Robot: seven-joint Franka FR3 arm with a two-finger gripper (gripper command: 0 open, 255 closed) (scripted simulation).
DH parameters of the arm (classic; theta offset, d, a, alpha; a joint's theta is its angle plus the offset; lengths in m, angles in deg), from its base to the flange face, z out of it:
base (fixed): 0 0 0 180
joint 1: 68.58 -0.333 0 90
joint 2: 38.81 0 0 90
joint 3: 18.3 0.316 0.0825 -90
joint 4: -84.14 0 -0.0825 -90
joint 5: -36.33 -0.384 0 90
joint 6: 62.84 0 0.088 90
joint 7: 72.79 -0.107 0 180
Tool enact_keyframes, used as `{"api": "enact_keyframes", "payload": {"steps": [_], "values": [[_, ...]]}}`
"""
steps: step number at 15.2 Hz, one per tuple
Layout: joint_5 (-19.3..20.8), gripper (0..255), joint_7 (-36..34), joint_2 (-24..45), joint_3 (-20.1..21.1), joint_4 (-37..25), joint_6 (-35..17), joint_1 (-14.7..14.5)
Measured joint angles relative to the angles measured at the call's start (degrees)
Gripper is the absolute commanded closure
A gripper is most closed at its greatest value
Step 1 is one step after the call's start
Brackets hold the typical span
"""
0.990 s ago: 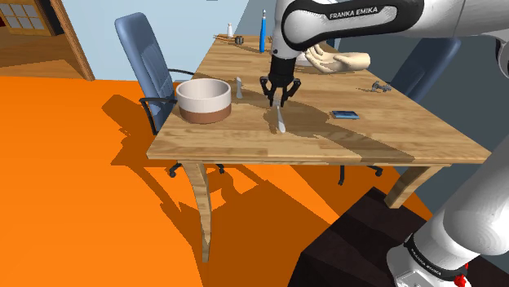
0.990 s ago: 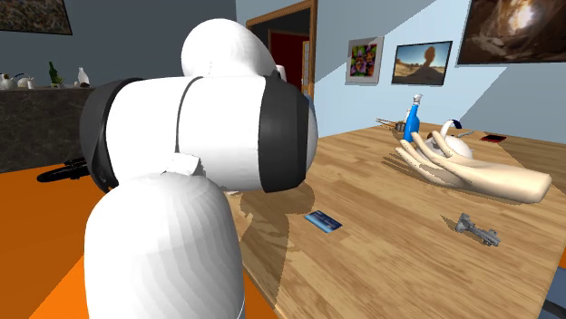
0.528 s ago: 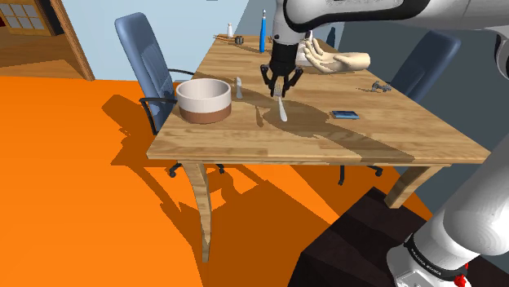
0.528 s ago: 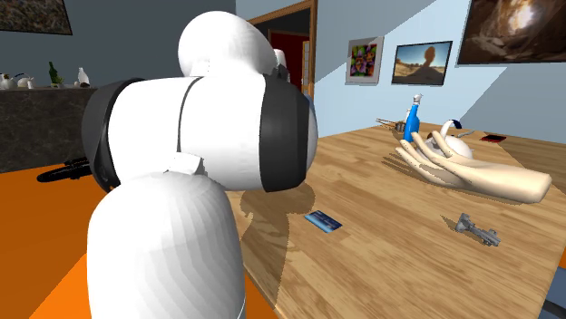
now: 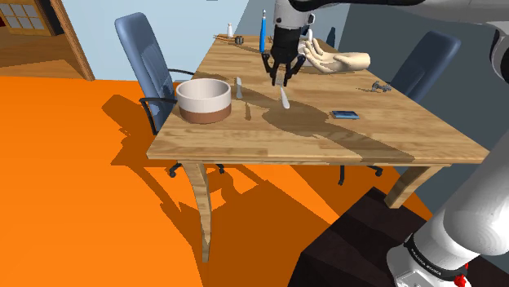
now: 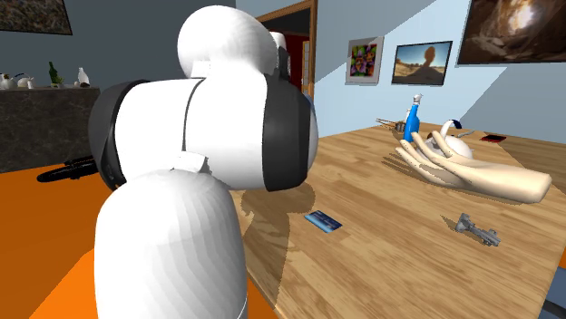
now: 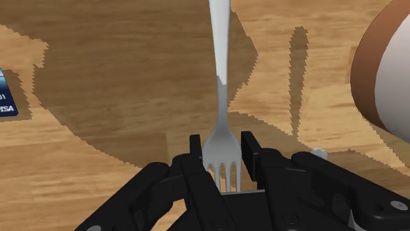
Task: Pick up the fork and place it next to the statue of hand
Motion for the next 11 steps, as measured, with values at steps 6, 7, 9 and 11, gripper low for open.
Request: {"api": "enact_keyframes", "payload": {"steps": [6, 7, 9, 11], "values": [[0.58, 255, -0.22, 2.02, 0.23, -7.60, 5.68, -0.40], [0.57, 255, -0.14, 1.98, 0.21, -8.17, 6.28, -0.38], [0.83, 255, -0.21, 2.85, 0.29, -11.02, 8.29, -0.56], [1.12, 255, -0.29, 3.76, 0.39, -13.82, 10.22, -0.77]]}}
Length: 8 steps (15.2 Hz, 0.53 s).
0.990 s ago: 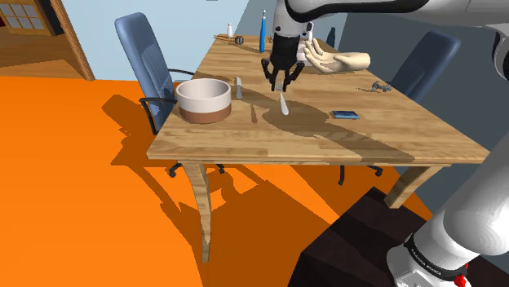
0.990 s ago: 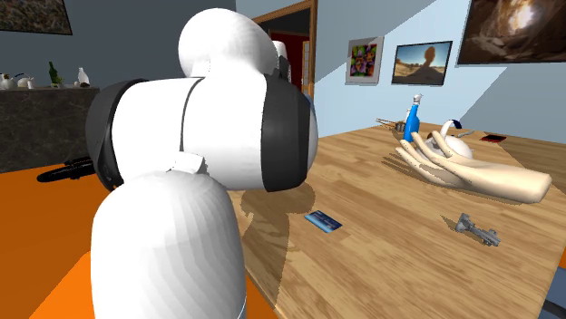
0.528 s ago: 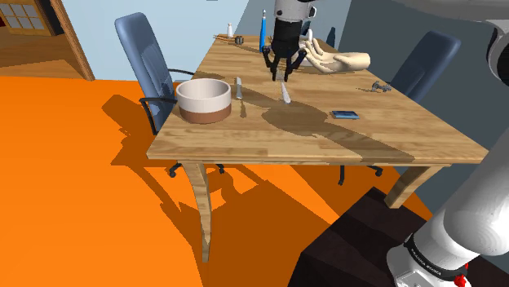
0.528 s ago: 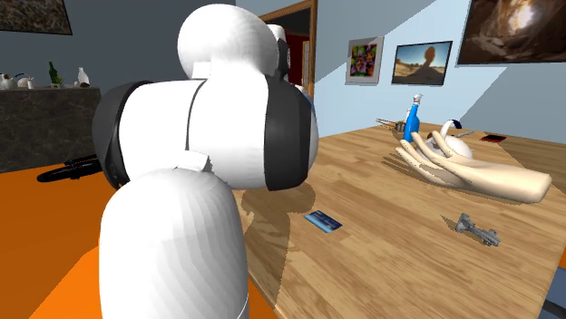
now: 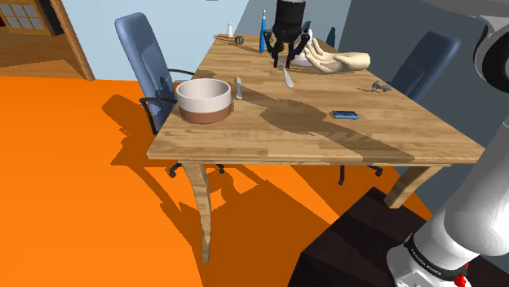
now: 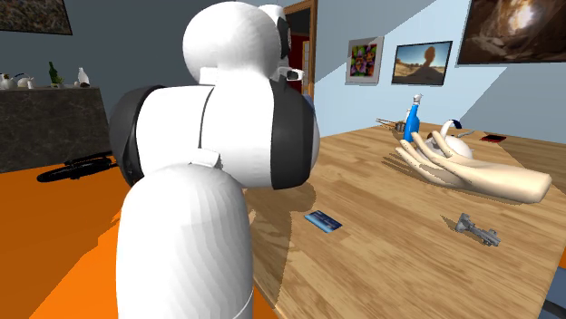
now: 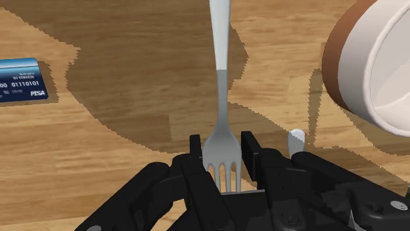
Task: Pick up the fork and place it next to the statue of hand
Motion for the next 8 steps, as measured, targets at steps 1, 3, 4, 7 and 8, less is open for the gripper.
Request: {"api": "enact_keyframes", "payload": {"steps": [1, 3, 4, 7, 8], "values": [[0.12, 255, -0.07, 0.36, 0.05, -1.23, 0.89, -0.11], [0.52, 255, -0.04, 1.67, 0.11, -4.56, 2.96, -0.34], [0.79, 255, -0.09, 2.49, 0.16, -6.76, 4.36, -0.54], [1.55, 255, -0.25, 4.69, 0.33, -12.46, 7.94, -1.19], [1.83, 255, -0.31, 5.48, 0.39, -14.46, 9.18, -1.45]]}}
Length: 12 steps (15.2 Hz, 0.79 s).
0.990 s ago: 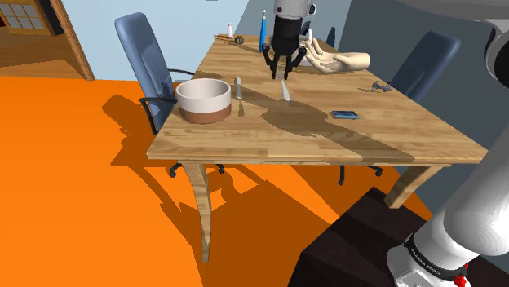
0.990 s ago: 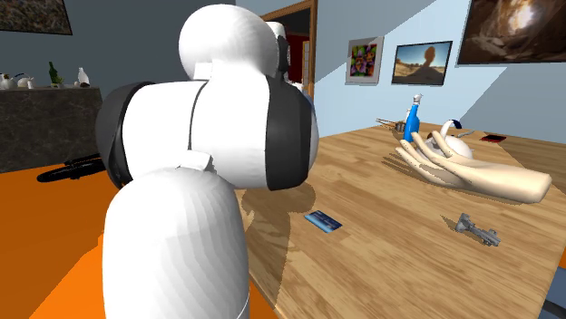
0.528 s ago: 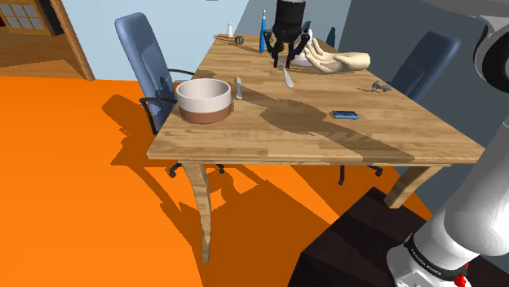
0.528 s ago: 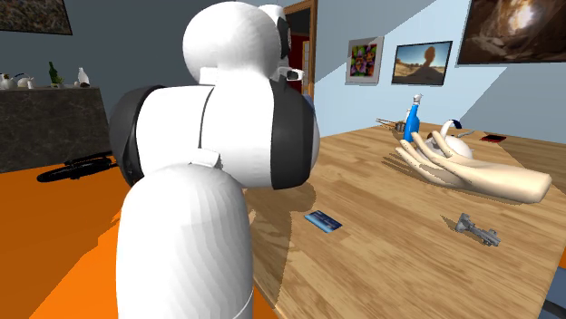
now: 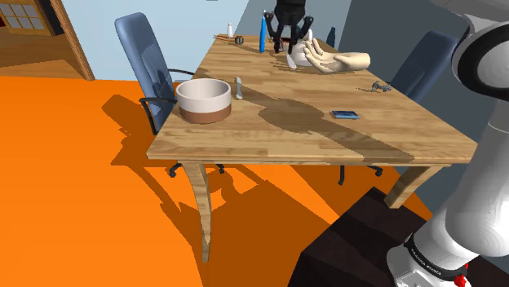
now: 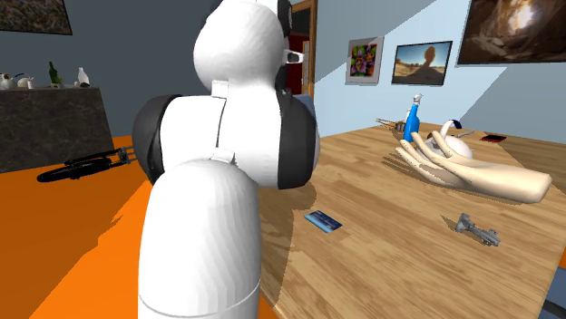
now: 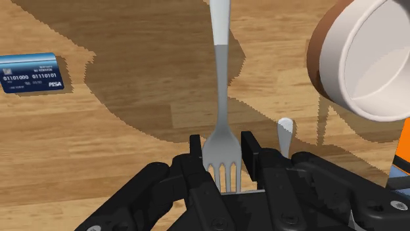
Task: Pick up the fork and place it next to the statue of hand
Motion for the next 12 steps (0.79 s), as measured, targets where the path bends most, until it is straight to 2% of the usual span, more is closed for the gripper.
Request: {"api": "enact_keyframes", "payload": {"steps": [5, 6, 9, 12], "values": [[2.08, 255, -0.25, 5.62, 0.20, -12.56, 7.07, -2.13], [2.15, 255, 0.42, 6.04, 0.01, -13.87, 7.95, -1.80], [0.11, 255, 3.95, 1.27, -0.96, -6.60, 5.20, 2.43], [-1.38, 255, 8.00, -1.88, -2.40, -2.55, 3.99, 5.94]]}}
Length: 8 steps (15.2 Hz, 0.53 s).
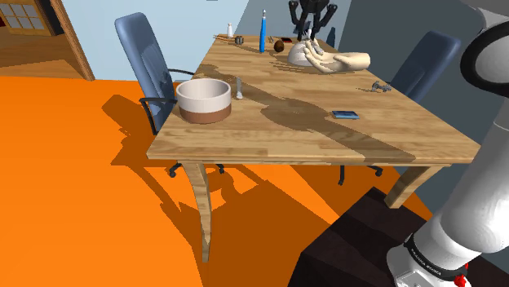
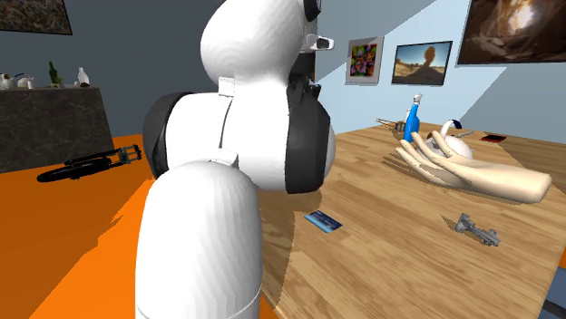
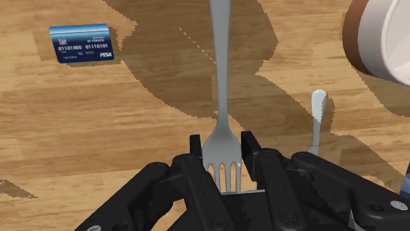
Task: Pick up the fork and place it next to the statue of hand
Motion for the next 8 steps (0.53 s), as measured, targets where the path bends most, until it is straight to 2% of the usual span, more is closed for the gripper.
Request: {"api": "enact_keyframes", "payload": {"steps": [4, 7, 8], "values": [[-1.71, 255, 6.01, -3.38, -2.45, 4.90, -1.80, 4.47], [-2.10, 255, 9.86, -2.99, -4.04, 3.90, -1.31, 6.81], [-2.46, 255, 11.27, -3.84, -4.66, 5.58, -2.16, 7.82]]}}
